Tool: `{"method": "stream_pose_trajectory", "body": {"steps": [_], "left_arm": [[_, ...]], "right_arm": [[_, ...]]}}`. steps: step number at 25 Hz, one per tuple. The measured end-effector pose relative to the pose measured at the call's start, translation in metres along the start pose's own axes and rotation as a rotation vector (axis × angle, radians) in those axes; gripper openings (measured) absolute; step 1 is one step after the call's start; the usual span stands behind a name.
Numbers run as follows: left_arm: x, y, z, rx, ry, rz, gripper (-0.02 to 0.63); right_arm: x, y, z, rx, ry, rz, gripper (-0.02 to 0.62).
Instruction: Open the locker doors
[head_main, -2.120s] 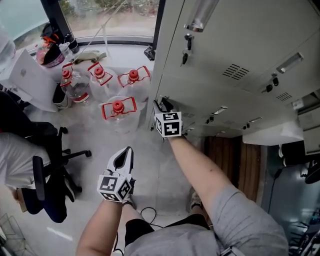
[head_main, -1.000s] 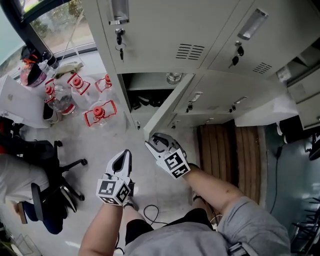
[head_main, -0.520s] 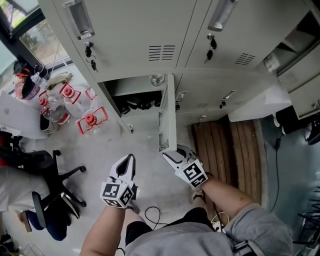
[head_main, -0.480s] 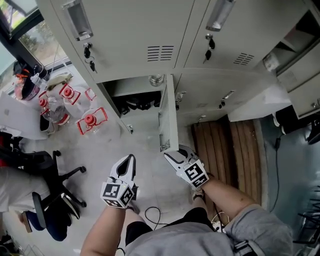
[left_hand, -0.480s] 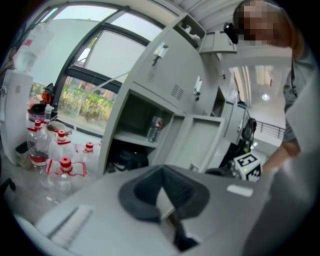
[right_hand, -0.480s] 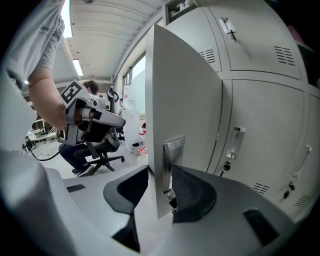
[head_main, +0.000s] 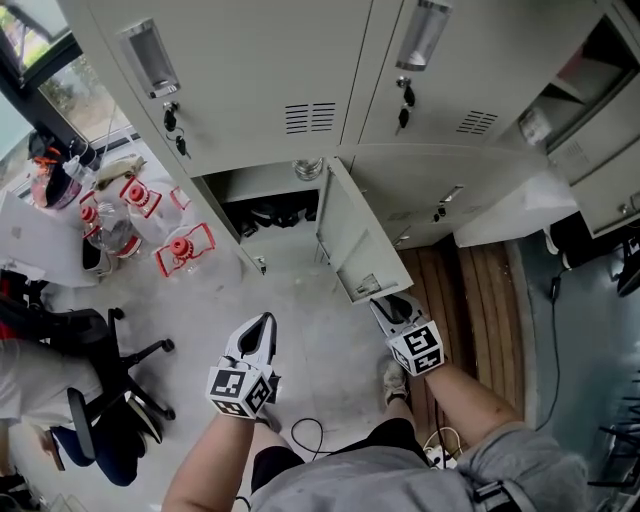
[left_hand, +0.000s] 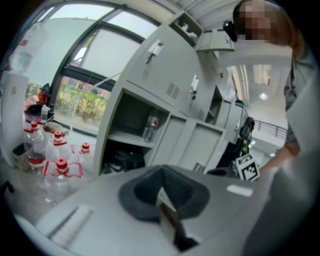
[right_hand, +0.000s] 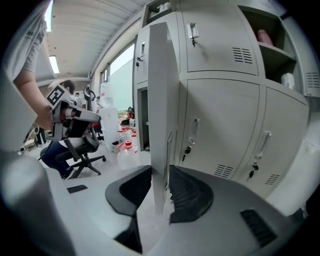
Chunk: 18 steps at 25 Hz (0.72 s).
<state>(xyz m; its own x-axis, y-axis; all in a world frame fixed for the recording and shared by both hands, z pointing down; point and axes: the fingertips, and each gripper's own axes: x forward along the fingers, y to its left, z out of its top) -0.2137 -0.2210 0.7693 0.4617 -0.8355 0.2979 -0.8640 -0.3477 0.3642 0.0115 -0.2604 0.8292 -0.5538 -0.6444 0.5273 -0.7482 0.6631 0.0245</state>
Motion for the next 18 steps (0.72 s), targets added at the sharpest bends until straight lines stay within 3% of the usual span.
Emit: {"method": "stream_pose_trajectory", "body": {"steps": [4,11,14,18], "left_arm": [[0.0,0.001,0.0,-0.007,-0.002,0.008,0.005],[0.002,-0.001,0.005,-0.01,-0.008,0.007,0.005],[0.002,-0.001,0.008,-0.01,-0.011,0.007,0.005],[0.0,0.004,0.01,-0.021,-0.016,0.015,0.005]], "right_arm": [[-0.004,-0.034,-0.002,0.073,0.008,-0.096,0.084],[-0.004,-0.041,-0.004,0.099,0.034,-0.113,0.095],[-0.006,-0.045,-0.017,0.213,0.058,-0.136,0.147],[-0.008,-0.016,-0.061,0.392,0.161,-0.135,0.152]]}}
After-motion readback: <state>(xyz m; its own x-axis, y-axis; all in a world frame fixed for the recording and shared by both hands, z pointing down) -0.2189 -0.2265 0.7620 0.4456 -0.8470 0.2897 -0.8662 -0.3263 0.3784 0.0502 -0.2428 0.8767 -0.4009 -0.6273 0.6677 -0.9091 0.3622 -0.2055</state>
